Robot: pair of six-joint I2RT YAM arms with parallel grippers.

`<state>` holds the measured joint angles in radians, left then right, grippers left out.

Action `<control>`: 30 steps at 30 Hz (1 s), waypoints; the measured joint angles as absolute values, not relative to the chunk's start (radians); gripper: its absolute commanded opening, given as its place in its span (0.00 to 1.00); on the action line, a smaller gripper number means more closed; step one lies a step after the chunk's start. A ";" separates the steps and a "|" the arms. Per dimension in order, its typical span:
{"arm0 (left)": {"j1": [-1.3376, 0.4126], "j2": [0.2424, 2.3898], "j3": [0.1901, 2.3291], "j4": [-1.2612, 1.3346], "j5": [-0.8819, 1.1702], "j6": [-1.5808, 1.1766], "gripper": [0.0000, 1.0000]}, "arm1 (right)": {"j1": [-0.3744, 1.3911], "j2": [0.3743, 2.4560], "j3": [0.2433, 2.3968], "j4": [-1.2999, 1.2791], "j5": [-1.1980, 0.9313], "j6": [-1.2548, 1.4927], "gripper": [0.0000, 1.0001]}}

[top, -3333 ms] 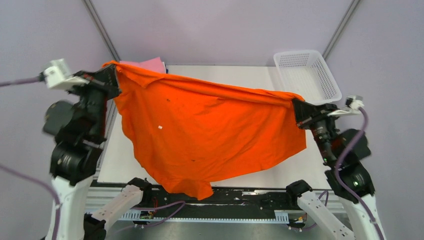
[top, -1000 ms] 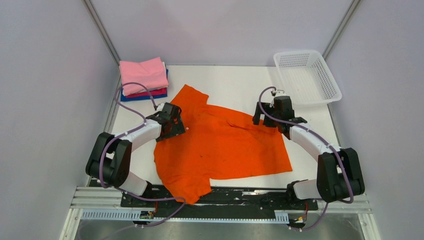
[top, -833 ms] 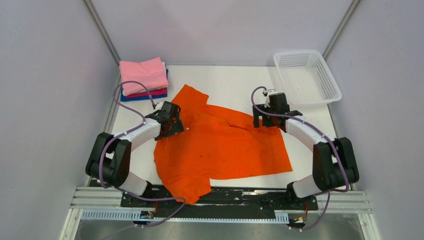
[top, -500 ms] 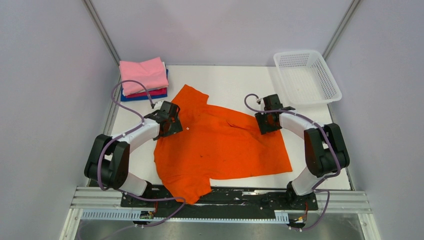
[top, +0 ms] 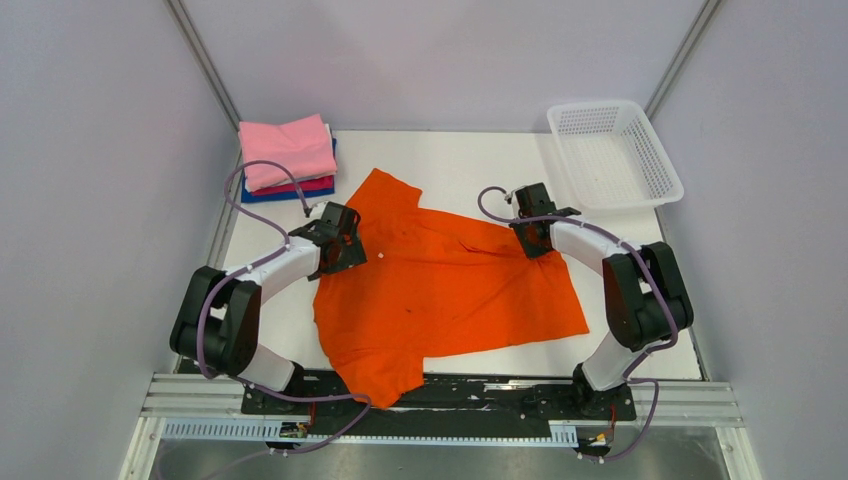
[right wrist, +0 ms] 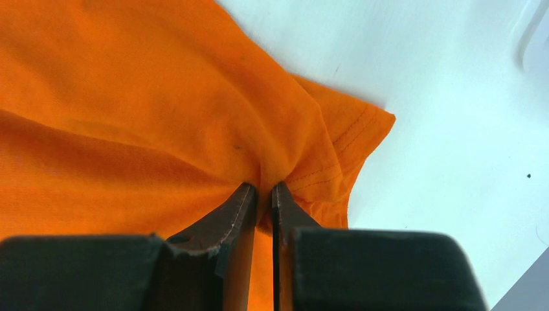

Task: Fold and stack the t-shirts
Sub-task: Flatten out the tshirt

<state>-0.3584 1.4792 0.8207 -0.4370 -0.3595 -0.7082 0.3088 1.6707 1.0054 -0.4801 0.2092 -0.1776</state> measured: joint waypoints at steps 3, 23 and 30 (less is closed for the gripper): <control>-0.359 1.491 0.821 -0.439 -0.338 -0.708 1.00 | 0.313 1.671 1.008 -0.481 0.210 -0.188 0.14; -0.531 1.483 0.757 -0.265 -0.072 -0.744 1.00 | 0.307 1.681 1.008 -0.482 0.215 -0.220 0.24; -0.491 1.546 0.805 -0.284 -0.083 -0.779 1.00 | 0.267 1.680 1.007 -0.482 0.211 -0.220 0.26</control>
